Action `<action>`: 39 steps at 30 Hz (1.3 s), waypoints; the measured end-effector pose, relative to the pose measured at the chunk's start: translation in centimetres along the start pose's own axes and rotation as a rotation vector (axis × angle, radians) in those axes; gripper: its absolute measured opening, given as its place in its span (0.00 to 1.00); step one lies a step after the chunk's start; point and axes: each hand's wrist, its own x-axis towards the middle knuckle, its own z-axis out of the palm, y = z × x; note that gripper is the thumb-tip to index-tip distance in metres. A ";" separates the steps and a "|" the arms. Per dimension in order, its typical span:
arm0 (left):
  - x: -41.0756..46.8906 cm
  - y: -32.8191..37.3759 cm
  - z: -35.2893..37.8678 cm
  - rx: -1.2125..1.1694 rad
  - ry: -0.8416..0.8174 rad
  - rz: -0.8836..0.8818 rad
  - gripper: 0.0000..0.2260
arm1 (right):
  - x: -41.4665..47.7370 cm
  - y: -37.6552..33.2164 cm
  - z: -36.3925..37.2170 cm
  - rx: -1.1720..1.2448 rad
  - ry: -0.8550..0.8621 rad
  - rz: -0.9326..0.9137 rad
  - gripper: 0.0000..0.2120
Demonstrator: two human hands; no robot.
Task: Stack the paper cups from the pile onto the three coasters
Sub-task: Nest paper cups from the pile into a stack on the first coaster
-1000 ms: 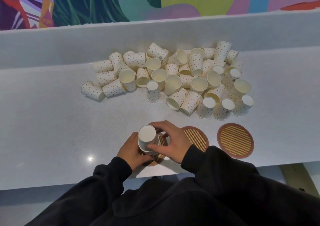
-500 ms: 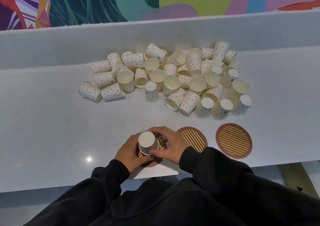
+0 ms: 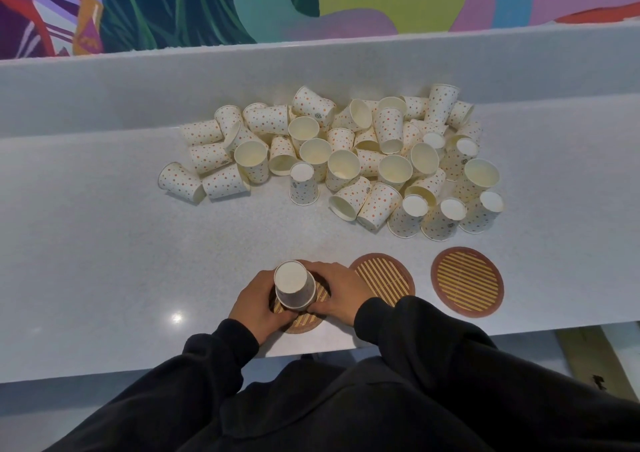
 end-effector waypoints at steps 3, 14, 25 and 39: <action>0.0 -0.3 0.0 0.001 -0.001 -0.021 0.34 | -0.1 0.0 0.0 0.010 0.008 -0.006 0.37; 3.4 -1.5 -5.6 0.085 0.059 0.031 0.25 | 2.1 -0.9 -3.4 0.234 0.175 0.144 0.21; 16.4 -1.8 -16.2 0.532 0.320 -0.079 0.30 | 13.7 -6.5 -8.2 0.047 0.351 0.102 0.38; 15.9 -0.6 -13.7 0.727 0.099 -0.121 0.27 | 13.9 -5.5 -6.5 -0.017 0.339 0.122 0.18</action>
